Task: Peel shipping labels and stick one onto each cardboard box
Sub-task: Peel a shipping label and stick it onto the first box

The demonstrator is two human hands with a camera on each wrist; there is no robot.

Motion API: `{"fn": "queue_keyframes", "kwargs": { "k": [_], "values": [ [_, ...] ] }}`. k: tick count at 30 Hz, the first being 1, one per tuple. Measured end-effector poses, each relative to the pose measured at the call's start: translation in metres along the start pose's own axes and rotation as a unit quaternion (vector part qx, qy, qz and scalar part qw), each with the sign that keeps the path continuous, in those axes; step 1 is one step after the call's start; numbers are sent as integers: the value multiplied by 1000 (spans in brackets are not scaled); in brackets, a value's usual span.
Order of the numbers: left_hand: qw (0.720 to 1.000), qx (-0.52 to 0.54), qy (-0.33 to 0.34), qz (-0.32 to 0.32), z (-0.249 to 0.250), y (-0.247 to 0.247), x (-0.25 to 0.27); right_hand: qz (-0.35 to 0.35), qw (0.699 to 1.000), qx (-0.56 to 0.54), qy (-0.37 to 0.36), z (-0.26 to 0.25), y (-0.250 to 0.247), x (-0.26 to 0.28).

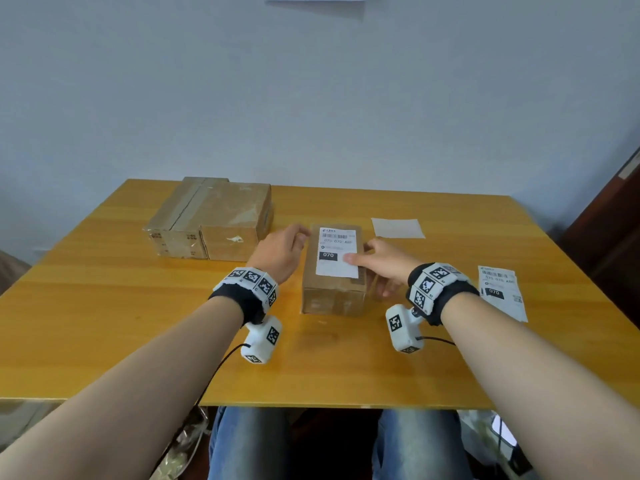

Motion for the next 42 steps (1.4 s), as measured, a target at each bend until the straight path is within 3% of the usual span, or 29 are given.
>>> {"fn": "queue_keyframes", "kwargs": {
  "k": [6,16,19,23,29,35,42],
  "values": [
    [994,-93,50,33,18,2,-40,-30,999,-41,-10,-3,12,-6],
    [983,-172,38,-62,17,48,-55,-75,995,-68,-25,-10,16,3],
    [964,-244,53,-93,12,60,-59,-82,993,-78,-23,-7,19,-1],
    [909,-386,96,-125,22,71,-51,-89,993,-77,-12,-6,20,-3],
    [902,-404,74,-134,21,78,-57,-98,994,-56,-6,-9,15,-4],
    [866,-467,84,-160,26,80,-54,-110,994,-24,12,-10,9,-13],
    [871,-465,69,-139,31,72,-59,-135,991,3,18,-14,5,-16]
  ]
}}
Point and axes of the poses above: each hand's wrist, its own x-axis away from the middle knuckle, its own y-axis out of the palm, z = x × y, the point moved 7 cm from there along -x, towards the middle knuckle, and after that the axes turned 9 degrees about x, right-handed, at the moved point
